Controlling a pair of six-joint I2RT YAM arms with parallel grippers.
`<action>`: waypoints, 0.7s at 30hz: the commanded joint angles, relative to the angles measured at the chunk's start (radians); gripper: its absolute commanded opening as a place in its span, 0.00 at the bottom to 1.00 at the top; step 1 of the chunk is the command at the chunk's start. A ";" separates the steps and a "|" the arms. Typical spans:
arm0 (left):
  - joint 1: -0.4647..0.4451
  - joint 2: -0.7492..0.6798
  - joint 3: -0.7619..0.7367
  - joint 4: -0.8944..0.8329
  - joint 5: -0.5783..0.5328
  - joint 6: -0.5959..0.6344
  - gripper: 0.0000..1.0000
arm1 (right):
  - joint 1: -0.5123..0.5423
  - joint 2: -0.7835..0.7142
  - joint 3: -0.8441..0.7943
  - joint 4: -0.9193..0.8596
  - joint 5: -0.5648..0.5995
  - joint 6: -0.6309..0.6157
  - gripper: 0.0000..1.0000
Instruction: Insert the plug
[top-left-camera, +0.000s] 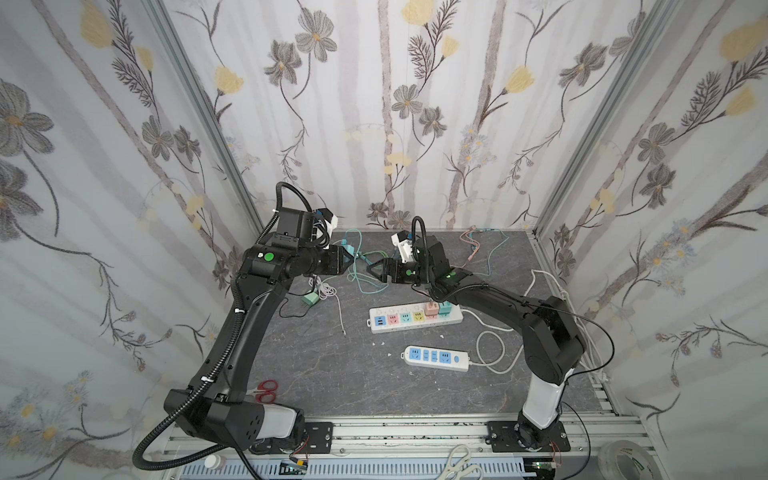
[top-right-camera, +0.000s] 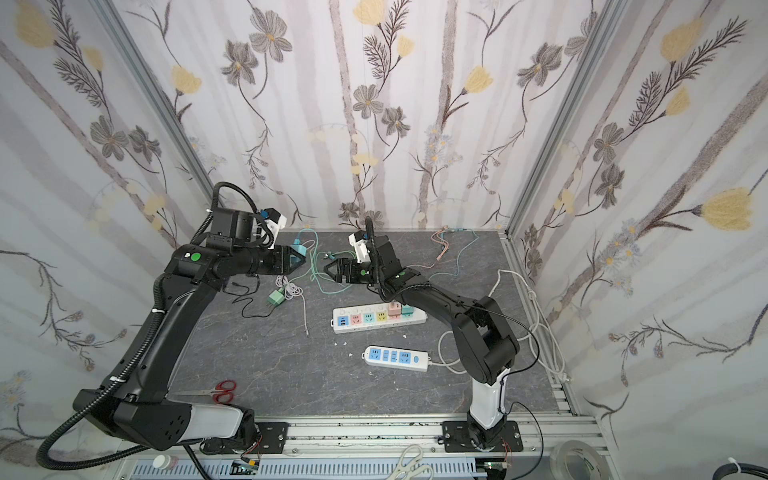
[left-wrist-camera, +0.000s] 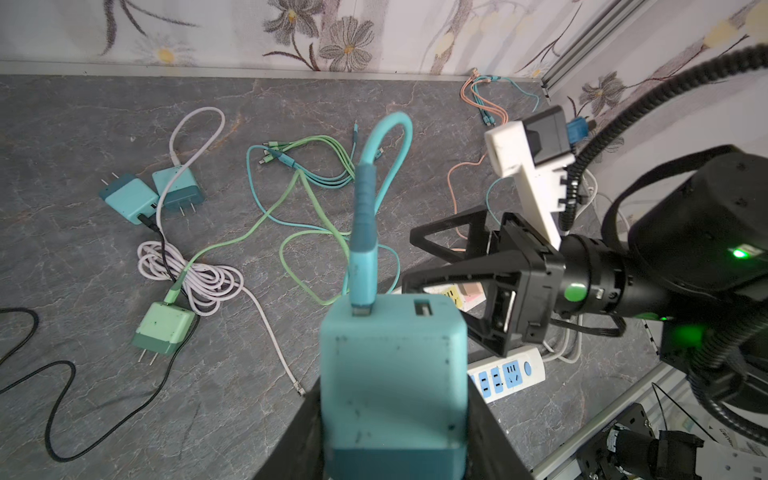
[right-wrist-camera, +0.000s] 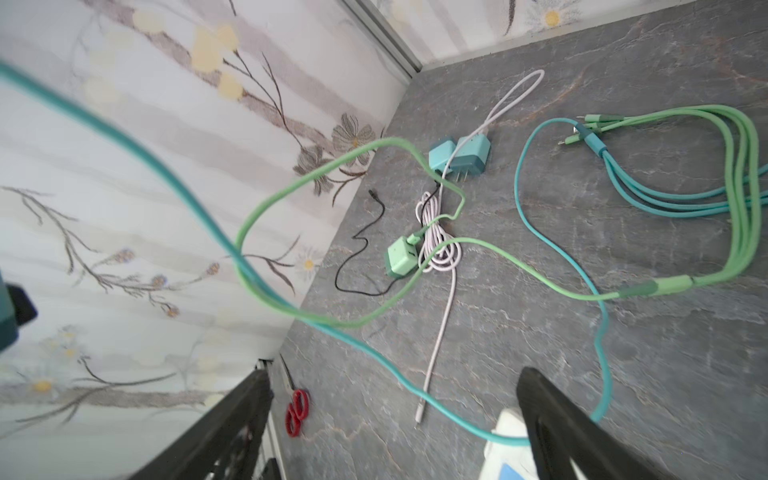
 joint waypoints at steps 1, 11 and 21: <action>0.018 -0.024 -0.026 0.033 0.033 -0.009 0.11 | -0.013 0.048 0.046 0.100 0.014 0.286 0.92; 0.035 -0.079 -0.105 0.072 0.105 0.011 0.13 | -0.004 0.294 0.351 0.154 -0.147 0.657 0.91; 0.040 -0.093 -0.146 0.094 0.145 0.028 0.13 | 0.038 0.353 0.384 0.261 -0.168 0.775 0.85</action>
